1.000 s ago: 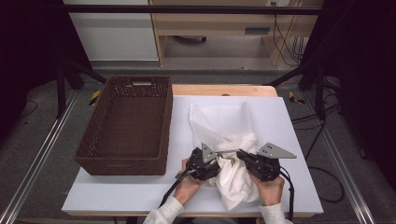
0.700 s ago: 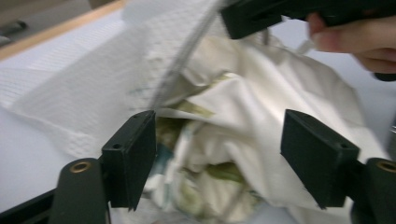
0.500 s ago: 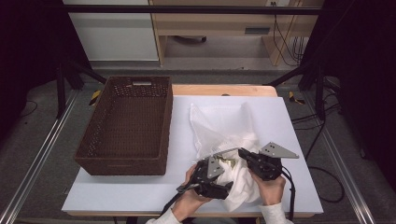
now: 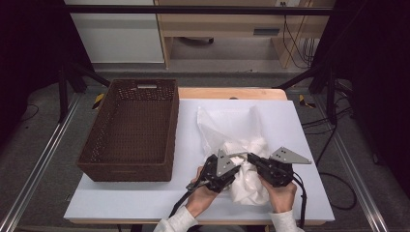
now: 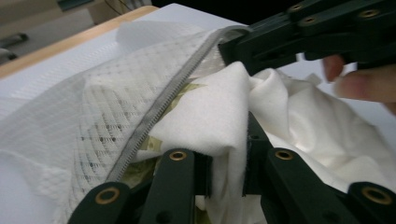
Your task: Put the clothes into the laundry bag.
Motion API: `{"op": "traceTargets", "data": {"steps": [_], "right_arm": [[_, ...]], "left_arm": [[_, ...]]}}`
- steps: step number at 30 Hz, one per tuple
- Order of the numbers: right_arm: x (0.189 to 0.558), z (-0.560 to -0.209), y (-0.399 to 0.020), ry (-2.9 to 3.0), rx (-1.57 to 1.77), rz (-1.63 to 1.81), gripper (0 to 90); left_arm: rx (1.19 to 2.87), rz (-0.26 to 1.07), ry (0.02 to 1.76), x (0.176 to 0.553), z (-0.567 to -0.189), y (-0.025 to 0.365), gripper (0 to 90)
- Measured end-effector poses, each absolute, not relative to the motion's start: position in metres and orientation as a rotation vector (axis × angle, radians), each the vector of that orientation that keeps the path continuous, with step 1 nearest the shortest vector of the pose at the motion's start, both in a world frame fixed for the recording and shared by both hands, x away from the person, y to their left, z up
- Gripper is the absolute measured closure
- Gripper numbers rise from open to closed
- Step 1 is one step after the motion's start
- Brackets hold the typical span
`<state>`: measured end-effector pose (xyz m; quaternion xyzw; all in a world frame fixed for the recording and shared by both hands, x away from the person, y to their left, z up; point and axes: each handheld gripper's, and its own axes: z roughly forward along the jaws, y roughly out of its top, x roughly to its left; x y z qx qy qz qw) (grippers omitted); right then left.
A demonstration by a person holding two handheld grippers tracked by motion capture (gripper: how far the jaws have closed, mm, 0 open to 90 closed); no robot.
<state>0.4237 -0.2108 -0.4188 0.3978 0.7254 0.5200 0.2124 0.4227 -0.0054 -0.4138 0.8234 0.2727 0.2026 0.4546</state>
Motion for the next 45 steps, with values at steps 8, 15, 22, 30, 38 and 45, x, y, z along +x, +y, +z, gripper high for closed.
{"op": "traceTargets", "data": {"steps": [8,15,22,30,38,45], "right_arm": [[0.421,-0.415,-0.212,1.992,1.096,1.491,88.9],[0.423,-0.419,-0.213,1.995,1.111,1.466,88.9],[0.424,-0.42,-0.215,1.985,1.126,1.456,88.8],[0.424,-0.42,-0.215,1.996,1.123,1.448,88.8],[0.426,-0.423,-0.212,2.011,1.125,1.443,88.7],[0.426,-0.422,-0.214,2.011,1.123,1.45,88.8]], "left_arm": [[2.141,0.581,0.737,0.455,-0.456,-0.025,76.6],[2.037,0.587,0.806,0.461,-0.461,-0.024,70.7],[2.029,0.466,0.723,0.428,-0.431,0.005,35.9],[2.122,0.413,0.659,0.389,-0.438,0.009,19.9],[2.181,0.461,0.662,0.409,-0.474,-0.015,44.7],[2.118,0.495,0.623,0.41,-0.441,-0.013,74.6]]}}
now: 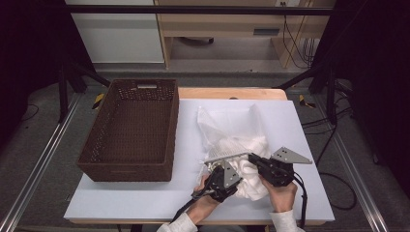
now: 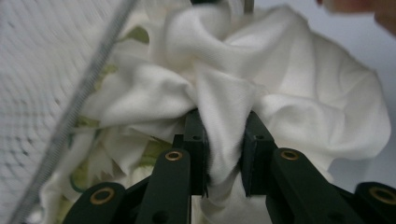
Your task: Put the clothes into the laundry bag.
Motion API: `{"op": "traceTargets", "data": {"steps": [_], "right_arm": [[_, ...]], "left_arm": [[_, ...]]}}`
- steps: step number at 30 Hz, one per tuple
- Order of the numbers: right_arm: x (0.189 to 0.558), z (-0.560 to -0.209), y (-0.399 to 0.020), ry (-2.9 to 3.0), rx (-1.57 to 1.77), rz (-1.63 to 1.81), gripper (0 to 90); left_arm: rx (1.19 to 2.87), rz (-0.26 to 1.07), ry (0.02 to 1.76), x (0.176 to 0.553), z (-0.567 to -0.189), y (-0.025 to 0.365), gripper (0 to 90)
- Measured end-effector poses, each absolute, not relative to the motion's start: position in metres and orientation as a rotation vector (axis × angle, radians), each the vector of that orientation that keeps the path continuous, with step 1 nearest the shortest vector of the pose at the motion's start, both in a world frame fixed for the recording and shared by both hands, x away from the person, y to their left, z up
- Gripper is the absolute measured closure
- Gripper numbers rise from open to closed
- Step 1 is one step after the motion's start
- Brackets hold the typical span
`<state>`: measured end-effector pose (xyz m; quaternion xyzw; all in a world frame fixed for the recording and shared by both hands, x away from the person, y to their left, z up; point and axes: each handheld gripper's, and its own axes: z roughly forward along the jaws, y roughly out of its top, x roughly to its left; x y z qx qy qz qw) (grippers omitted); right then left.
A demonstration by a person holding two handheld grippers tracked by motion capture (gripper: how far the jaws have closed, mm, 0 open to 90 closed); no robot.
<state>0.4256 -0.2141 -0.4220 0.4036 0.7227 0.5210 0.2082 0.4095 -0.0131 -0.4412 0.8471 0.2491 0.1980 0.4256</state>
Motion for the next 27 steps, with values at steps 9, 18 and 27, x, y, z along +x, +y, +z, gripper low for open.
{"op": "traceTargets", "data": {"steps": [9,18,27], "right_arm": [[0.421,-0.414,-0.215,1.992,1.092,1.508,89.0],[0.422,-0.419,-0.217,1.999,1.107,1.447,89.1],[0.423,-0.421,-0.218,2.004,1.115,1.441,89.0]], "left_arm": [[2.112,0.594,0.722,0.453,-0.447,-0.036,73.7],[2.02,0.573,0.758,0.461,-0.458,-0.029,65.4],[1.974,0.562,0.68,0.413,-0.427,0.028,33.3]]}}
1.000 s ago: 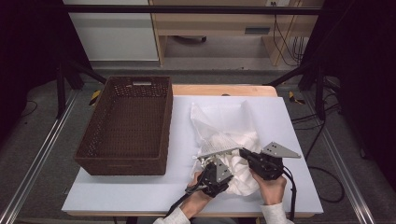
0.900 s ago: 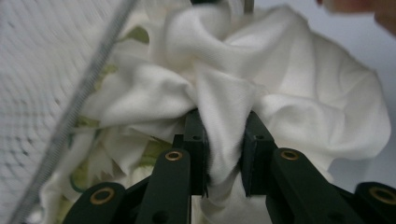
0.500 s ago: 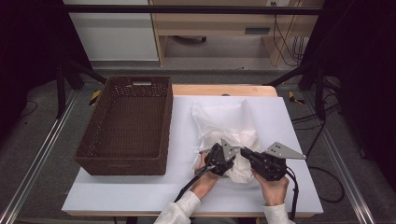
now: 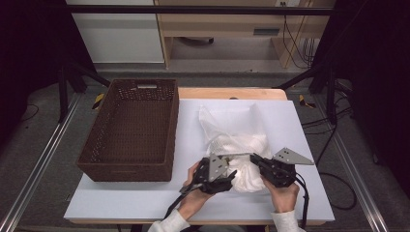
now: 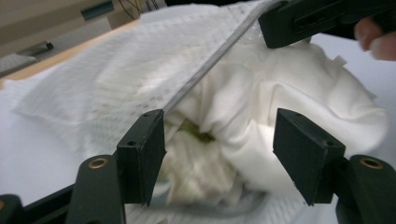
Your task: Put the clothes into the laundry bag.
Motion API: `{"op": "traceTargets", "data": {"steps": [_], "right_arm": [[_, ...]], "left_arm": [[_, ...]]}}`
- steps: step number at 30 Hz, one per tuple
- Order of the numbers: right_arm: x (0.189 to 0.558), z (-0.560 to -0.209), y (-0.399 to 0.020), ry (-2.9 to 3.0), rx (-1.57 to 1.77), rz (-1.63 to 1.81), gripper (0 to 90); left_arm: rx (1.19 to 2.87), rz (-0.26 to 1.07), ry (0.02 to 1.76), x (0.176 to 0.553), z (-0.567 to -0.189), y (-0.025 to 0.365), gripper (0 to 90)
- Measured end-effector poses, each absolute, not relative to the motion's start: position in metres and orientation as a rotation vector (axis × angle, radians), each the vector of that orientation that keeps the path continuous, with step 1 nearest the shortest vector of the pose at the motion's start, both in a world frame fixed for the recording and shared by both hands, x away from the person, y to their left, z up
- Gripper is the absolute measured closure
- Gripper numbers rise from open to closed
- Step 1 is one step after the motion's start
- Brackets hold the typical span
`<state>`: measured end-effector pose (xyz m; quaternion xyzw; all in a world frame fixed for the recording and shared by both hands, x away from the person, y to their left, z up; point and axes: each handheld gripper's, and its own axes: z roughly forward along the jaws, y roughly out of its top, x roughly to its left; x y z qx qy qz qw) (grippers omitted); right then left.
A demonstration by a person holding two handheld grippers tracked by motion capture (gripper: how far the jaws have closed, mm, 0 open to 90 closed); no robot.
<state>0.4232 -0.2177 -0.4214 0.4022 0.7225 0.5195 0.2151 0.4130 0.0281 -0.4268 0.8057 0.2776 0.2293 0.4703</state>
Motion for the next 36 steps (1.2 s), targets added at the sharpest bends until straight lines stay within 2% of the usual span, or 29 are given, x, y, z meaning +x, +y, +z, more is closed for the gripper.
{"op": "traceTargets", "data": {"steps": [7,13,17,21,25,26,31,36], "right_arm": [[0.423,-0.421,-0.218,2.016,1.113,1.439,88.9],[0.423,-0.422,-0.216,2.028,1.11,1.437,88.9],[0.422,-0.422,-0.216,2.032,1.105,1.436,88.9],[0.423,-0.422,-0.215,2.032,1.104,1.437,88.9],[0.422,-0.422,-0.214,2.034,1.099,1.435,88.9],[0.422,-0.422,-0.214,2.039,1.096,1.432,88.9],[0.421,-0.423,-0.212,2.044,1.093,1.429,88.7],[0.419,-0.427,-0.212,2.05,1.097,1.416,84.9]], "left_arm": [[2.072,0.543,0.821,0.415,-0.443,0.07,29.3],[2.157,0.448,0.916,0.439,-0.476,0.07,28.4],[2.136,0.423,0.951,0.45,-0.485,0.074,29.6],[2.107,0.368,0.894,0.443,-0.48,0.081,64.1],[2.136,0.371,0.855,0.43,-0.475,0.084,83.8],[2.135,0.359,0.849,0.425,-0.474,0.086,86.3],[2.162,0.379,0.822,0.398,-0.476,0.092,86.9],[2.151,0.383,0.82,0.395,-0.486,0.091,86.8]]}}
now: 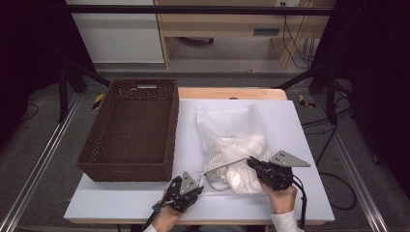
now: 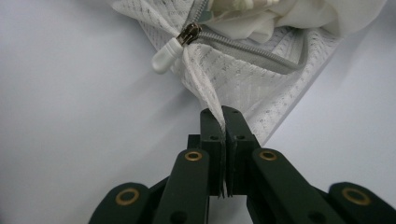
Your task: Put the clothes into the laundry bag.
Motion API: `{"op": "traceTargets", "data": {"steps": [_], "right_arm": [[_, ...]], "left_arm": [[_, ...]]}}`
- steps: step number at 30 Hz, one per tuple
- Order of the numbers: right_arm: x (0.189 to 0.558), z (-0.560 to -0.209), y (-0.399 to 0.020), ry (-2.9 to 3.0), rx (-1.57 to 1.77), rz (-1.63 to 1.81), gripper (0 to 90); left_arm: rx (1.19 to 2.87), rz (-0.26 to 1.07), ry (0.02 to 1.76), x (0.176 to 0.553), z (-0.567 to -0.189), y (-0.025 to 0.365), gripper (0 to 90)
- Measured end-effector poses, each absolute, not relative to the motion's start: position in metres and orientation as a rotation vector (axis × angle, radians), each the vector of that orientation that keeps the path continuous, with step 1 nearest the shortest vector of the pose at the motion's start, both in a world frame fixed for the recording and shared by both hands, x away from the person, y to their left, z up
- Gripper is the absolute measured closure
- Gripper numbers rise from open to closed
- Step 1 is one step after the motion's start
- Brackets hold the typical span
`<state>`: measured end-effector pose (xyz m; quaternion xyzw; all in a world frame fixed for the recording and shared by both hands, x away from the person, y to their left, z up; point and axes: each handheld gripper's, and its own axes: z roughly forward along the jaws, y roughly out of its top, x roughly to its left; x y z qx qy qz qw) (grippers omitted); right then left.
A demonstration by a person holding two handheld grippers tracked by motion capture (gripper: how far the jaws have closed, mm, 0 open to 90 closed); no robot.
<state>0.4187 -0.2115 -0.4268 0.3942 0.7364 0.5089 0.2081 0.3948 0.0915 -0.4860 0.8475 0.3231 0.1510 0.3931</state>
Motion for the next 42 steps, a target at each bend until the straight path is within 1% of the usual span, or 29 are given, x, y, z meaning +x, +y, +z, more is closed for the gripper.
{"op": "traceTargets", "data": {"steps": [3,7,9,12,15,16,20,23,27,29,31,32,34,36,38,42], "right_arm": [[0.417,-0.427,-0.212,2.049,1.09,1.426,76.5],[0.412,-0.425,-0.214,2.067,1.084,1.416,58.6],[0.406,-0.423,-0.215,2.064,1.083,1.405,48.0],[0.393,-0.418,-0.218,2.028,1.088,1.381,36.5],[0.38,-0.413,-0.219,1.995,1.095,1.383,29.7],[0.377,-0.412,-0.219,1.994,1.095,1.384,29.1],[0.365,-0.41,-0.21,2.027,1.061,1.396,29.1],[0.369,-0.415,-0.2,2.086,1.07,1.387,31.1],[0.381,-0.439,-0.182,2.172,1.128,1.313,32.4],[0.389,-0.452,-0.174,2.201,1.153,1.291,34.7],[0.395,-0.464,-0.165,2.21,1.167,1.227,39.0],[0.399,-0.47,-0.162,2.209,1.175,1.194,44.8],[0.402,-0.473,-0.158,2.194,1.201,1.161,52.6],[0.406,-0.472,-0.155,2.181,1.214,1.119,64.4],[0.41,-0.47,-0.154,2.164,1.22,1.112,70.8],[0.423,-0.461,-0.147,2.113,1.236,1.13,72.6]], "left_arm": [[2.146,0.395,0.825,0.395,-0.487,0.091,86.6],[2.157,0.411,0.822,0.393,-0.487,0.09,86.4],[2.157,0.407,0.819,0.394,-0.487,0.09,86.4],[2.152,0.412,0.812,0.393,-0.488,0.091,86.4],[2.157,0.426,0.809,0.392,-0.488,0.09,86.4],[2.156,0.424,0.811,0.393,-0.488,0.09,86.4],[2.149,0.416,0.812,0.393,-0.488,0.091,86.4],[2.148,0.417,0.819,0.393,-0.488,0.09,86.4],[2.139,0.4,0.835,0.394,-0.488,0.091,86.4],[2.136,0.401,0.839,0.393,-0.488,0.091,86.4],[2.13,0.416,0.838,0.392,-0.489,0.09,86.9],[2.133,0.423,0.84,0.392,-0.488,0.089,87.1],[2.133,0.432,0.837,0.391,-0.488,0.089,87.5],[2.135,0.416,0.832,0.391,-0.488,0.089,87.7],[2.14,0.411,0.828,0.391,-0.487,0.088,87.7],[2.16,0.422,0.808,0.388,-0.486,0.086,87.8]]}}
